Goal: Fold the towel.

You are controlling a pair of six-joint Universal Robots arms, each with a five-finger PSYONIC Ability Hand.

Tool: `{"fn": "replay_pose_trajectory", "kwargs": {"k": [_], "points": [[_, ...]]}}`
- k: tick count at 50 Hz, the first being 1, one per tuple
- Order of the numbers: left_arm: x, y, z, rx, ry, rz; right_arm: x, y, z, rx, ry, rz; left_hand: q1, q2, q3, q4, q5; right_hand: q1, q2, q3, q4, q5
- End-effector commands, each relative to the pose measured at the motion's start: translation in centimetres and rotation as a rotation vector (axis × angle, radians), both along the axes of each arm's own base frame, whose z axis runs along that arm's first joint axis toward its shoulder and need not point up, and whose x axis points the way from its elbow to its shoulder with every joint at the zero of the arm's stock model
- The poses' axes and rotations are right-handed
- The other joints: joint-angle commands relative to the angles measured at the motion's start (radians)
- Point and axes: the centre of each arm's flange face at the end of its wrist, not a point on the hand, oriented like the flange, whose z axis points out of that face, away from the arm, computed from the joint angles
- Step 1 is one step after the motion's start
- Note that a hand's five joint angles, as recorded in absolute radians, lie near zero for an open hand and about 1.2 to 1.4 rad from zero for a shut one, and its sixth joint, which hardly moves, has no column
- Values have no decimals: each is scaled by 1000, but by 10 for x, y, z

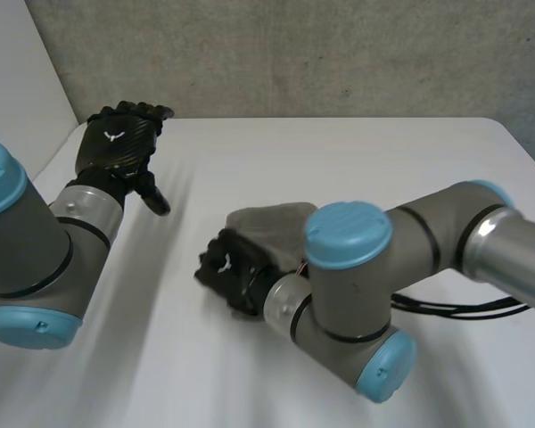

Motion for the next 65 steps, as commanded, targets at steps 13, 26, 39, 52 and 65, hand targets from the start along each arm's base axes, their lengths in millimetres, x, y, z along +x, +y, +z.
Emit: {"fn": "replay_pose_trajectory", "kwargs": {"k": [13, 26, 39, 52, 65], "points": [[-24, 5, -8, -6, 25, -70, -61, -43, 70, 266, -322, -358, -56, -50, -38, -54, -204, -1090, -1067, -1105, -1106, -1106], [-61, 33, -68, 160, 7, -195, -94, -85, 56, 411, -400, -587, -57, -50, -38, -54, -204, -1090, -1067, -1105, -1106, -1106], [-68, 43, -116, 292, -75, -211, -90, -92, -12, 529, -278, -634, -48, -41, -29, -45, -195, -1090, -1067, -1105, -1106, -1106], [-60, 37, -47, 197, -17, -182, -100, -96, 72, 356, -445, -640, -45, -38, -26, -42, -193, -1090, -1067, -1105, -1106, -1106], [-12, 42, 61, -3, 94, -65, -154, -94, 148, 150, -607, -865, -65, -59, -46, -63, -213, -1090, -1067, -1105, -1106, -1106]]}}
